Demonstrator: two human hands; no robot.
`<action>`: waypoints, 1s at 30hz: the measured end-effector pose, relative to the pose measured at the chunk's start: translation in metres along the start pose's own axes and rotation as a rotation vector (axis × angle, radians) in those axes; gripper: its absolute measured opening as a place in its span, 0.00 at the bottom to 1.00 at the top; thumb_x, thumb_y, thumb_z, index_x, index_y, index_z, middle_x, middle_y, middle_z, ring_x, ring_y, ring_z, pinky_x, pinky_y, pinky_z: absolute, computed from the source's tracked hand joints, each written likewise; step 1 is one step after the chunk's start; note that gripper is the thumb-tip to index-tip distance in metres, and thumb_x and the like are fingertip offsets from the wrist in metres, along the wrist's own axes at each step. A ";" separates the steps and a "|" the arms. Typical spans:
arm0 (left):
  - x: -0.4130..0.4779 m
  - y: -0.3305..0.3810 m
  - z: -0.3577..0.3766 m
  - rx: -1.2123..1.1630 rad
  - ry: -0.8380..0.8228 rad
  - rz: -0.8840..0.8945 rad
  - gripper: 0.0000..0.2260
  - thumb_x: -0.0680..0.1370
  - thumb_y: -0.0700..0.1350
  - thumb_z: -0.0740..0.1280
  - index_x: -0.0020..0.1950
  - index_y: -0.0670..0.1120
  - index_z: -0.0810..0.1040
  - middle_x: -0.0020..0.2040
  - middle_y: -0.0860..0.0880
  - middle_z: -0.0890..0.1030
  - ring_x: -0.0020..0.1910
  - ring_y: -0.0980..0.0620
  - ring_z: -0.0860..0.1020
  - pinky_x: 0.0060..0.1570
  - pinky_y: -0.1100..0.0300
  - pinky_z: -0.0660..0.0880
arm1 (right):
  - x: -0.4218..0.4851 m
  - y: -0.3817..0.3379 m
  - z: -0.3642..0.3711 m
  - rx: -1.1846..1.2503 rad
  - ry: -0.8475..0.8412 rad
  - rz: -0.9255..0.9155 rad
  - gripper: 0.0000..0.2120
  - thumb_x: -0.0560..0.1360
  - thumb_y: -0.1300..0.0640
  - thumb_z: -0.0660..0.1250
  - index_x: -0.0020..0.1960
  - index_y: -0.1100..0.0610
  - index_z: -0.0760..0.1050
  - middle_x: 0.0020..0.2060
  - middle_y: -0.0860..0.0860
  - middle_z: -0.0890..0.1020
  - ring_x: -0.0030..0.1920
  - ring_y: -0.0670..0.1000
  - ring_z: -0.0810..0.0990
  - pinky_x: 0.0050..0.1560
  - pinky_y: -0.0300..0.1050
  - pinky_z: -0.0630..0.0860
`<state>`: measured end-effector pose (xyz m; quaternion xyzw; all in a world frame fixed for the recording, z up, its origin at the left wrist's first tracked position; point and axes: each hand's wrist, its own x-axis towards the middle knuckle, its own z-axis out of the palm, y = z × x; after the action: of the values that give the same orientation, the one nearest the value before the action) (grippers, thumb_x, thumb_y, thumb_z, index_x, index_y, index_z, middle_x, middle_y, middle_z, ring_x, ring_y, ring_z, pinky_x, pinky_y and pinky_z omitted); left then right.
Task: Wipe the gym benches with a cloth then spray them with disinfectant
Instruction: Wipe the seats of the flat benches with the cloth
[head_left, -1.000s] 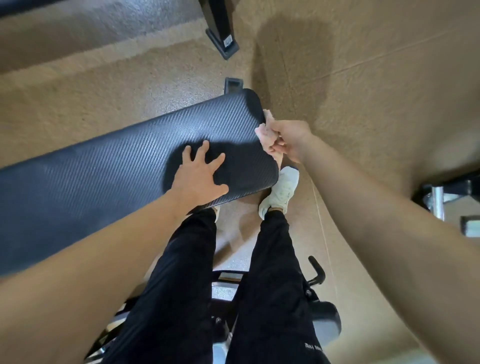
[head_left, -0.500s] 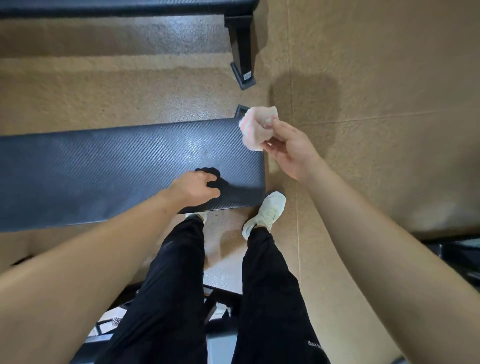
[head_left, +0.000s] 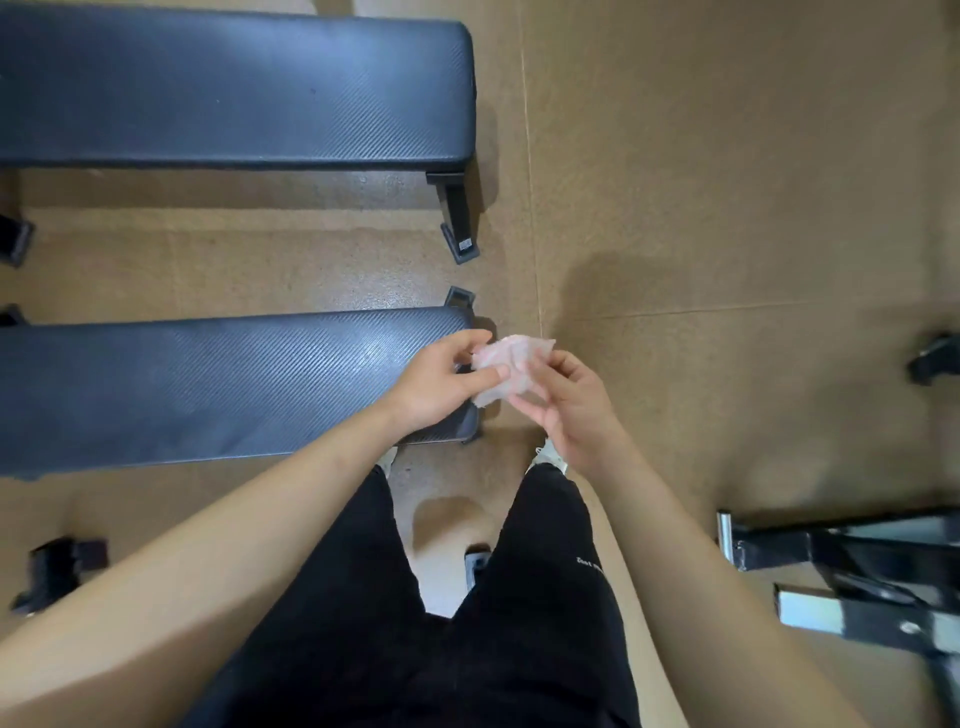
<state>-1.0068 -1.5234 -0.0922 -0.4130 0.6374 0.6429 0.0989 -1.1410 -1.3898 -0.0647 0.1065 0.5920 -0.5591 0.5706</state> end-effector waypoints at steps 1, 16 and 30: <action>0.001 0.011 0.006 -0.020 -0.005 -0.004 0.21 0.76 0.53 0.76 0.67 0.48 0.80 0.54 0.53 0.82 0.53 0.55 0.80 0.59 0.56 0.75 | -0.006 -0.006 -0.006 -0.006 -0.012 -0.008 0.04 0.79 0.60 0.69 0.50 0.58 0.75 0.54 0.59 0.83 0.56 0.55 0.84 0.53 0.49 0.83; 0.002 0.208 0.152 -0.433 0.356 0.015 0.11 0.79 0.44 0.74 0.53 0.36 0.81 0.45 0.38 0.83 0.46 0.47 0.82 0.59 0.44 0.79 | -0.037 -0.168 -0.181 -0.598 0.288 -0.247 0.07 0.72 0.56 0.75 0.39 0.53 0.77 0.37 0.48 0.83 0.40 0.50 0.81 0.48 0.50 0.82; 0.066 0.300 0.085 -0.383 0.340 0.252 0.07 0.79 0.39 0.72 0.52 0.35 0.83 0.45 0.39 0.85 0.45 0.51 0.82 0.51 0.55 0.80 | 0.010 -0.308 -0.087 -0.901 -0.274 -0.618 0.18 0.75 0.60 0.72 0.50 0.35 0.80 0.43 0.49 0.83 0.42 0.46 0.78 0.49 0.50 0.78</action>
<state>-1.2799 -1.5233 0.0723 -0.4435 0.5582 0.6804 -0.1696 -1.4284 -1.4356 0.0697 -0.3996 0.6966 -0.4006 0.4412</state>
